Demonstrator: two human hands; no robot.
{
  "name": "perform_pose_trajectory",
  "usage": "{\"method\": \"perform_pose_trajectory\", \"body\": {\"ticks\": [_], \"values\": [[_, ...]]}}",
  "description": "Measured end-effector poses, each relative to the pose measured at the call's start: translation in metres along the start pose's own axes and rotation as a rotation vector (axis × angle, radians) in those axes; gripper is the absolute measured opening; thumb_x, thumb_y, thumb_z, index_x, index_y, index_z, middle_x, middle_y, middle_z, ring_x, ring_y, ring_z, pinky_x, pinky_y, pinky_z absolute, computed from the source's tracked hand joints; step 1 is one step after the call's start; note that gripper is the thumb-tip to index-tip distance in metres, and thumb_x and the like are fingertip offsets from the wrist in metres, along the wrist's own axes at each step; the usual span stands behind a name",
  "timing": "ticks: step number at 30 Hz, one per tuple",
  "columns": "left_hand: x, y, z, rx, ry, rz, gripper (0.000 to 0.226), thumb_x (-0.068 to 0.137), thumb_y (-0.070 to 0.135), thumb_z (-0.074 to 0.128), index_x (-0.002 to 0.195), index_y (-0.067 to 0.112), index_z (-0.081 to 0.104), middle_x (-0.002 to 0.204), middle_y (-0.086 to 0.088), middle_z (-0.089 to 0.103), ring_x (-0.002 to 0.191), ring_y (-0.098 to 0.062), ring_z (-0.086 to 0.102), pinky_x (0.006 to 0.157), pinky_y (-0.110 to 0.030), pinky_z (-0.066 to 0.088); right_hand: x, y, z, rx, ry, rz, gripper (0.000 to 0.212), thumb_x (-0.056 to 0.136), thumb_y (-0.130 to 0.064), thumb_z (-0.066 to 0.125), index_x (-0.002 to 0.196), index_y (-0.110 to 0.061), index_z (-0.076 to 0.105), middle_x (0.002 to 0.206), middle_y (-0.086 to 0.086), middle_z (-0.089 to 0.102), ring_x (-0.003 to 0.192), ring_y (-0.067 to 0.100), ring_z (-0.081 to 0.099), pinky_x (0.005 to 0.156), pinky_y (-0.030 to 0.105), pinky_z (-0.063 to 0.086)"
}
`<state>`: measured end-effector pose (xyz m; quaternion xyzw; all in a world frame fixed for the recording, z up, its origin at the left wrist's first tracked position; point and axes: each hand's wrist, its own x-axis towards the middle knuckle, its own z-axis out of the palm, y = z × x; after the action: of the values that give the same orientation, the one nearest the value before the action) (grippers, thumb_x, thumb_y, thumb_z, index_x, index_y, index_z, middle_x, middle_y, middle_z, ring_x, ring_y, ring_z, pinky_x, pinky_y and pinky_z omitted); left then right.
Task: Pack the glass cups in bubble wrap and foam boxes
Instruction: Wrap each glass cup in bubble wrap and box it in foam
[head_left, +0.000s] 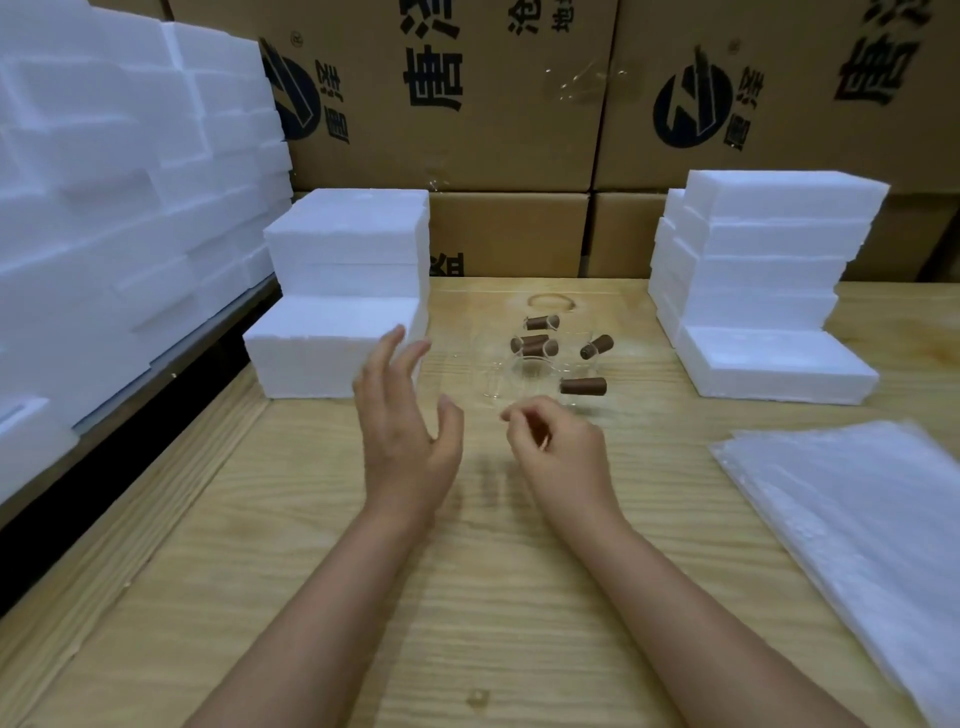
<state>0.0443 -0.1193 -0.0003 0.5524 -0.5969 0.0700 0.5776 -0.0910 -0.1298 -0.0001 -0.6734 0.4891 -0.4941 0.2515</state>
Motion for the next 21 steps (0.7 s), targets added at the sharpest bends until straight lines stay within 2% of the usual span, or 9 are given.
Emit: {"method": "perform_pose_trajectory", "body": {"ticks": [3,5,7,11,14,16,17,19,21], "values": [[-0.01,0.02,0.027,-0.137,-0.16,-0.239,0.054,0.086,0.008,0.058,0.137,0.012,0.041,0.141,-0.004,0.041,0.129,-0.009,0.031,0.113,-0.034,0.027,0.008,0.021,-0.037,0.022,0.298,0.174,0.014,0.091,-0.013,0.055,0.084,-0.019,0.065,0.084,-0.001,0.064,0.075,0.013,0.055,0.068,0.024,0.043],[-0.012,0.025,0.043,-0.157,-0.292,-0.466,0.074,0.084,0.013,0.064,0.147,0.017,0.025,0.149,-0.002,0.034,0.136,-0.016,0.031,0.114,-0.04,0.028,0.014,0.036,-0.052,0.022,0.352,0.295,0.014,0.092,-0.014,0.051,0.097,-0.02,0.062,0.098,0.003,0.063,0.082,0.015,0.055,0.07,0.028,0.041],[-0.009,0.021,0.054,-0.08,-0.387,-0.556,0.089,0.082,0.022,0.068,0.152,0.022,0.013,0.153,0.001,0.032,0.138,-0.022,0.034,0.115,-0.042,0.026,0.02,0.047,-0.058,0.021,0.296,0.358,0.026,0.094,-0.016,0.049,0.118,-0.019,0.058,0.112,0.003,0.06,0.09,0.015,0.055,0.077,0.027,0.039],[-0.007,0.013,0.066,0.069,-0.541,-0.473,0.095,0.081,0.04,0.068,0.152,0.025,0.008,0.15,0.008,0.039,0.136,-0.017,0.04,0.114,-0.037,0.013,0.029,0.051,-0.05,0.047,0.079,0.33,0.047,0.097,-0.02,0.049,0.143,-0.022,0.04,0.136,-0.005,0.051,0.121,0.014,0.05,0.091,0.023,0.035],[-0.007,0.01,0.069,0.087,-0.534,-0.424,0.084,0.082,0.045,0.067,0.15,0.027,0.023,0.141,0.009,0.05,0.132,-0.012,0.044,0.117,-0.04,0.017,0.033,0.057,-0.047,0.027,0.088,0.304,0.037,0.096,-0.021,0.051,0.133,-0.019,0.054,0.122,-0.01,0.06,0.11,0.008,0.055,0.085,0.014,0.037],[-0.007,0.01,0.067,0.04,-0.478,-0.423,0.082,0.078,0.046,0.072,0.147,0.027,0.032,0.134,0.009,0.056,0.126,-0.011,0.05,0.114,-0.042,0.026,0.034,0.059,-0.048,0.037,0.18,0.291,0.02,0.094,-0.022,0.056,0.112,-0.021,0.065,0.1,-0.018,0.063,0.092,0.005,0.06,0.071,0.003,0.038],[-0.008,0.011,0.066,0.016,-0.461,-0.424,0.083,0.076,0.047,0.074,0.146,0.026,0.034,0.13,0.009,0.056,0.123,-0.011,0.052,0.112,-0.042,0.03,0.033,0.058,-0.048,0.042,0.219,0.287,0.009,0.093,-0.023,0.058,0.097,-0.025,0.065,0.091,-0.021,0.063,0.085,0.006,0.062,0.066,0.004,0.041],[-0.01,0.012,0.064,-0.011,-0.472,-0.427,0.085,0.073,0.047,0.077,0.145,0.025,0.037,0.125,0.007,0.053,0.118,-0.014,0.052,0.109,-0.041,0.035,0.033,0.057,-0.047,0.054,0.248,0.282,0.011,0.091,-0.025,0.061,0.081,-0.029,0.06,0.082,-0.017,0.065,0.075,0.011,0.066,0.068,0.019,0.05],[-0.01,0.014,0.061,-0.031,-0.508,-0.431,0.084,0.069,0.047,0.081,0.141,0.025,0.042,0.118,0.006,0.049,0.114,-0.016,0.053,0.107,-0.04,0.038,0.033,0.057,-0.046,0.072,0.213,0.307,0.012,0.091,-0.026,0.061,0.079,-0.027,0.059,0.08,-0.007,0.067,0.068,0.015,0.066,0.071,0.032,0.054]]}}
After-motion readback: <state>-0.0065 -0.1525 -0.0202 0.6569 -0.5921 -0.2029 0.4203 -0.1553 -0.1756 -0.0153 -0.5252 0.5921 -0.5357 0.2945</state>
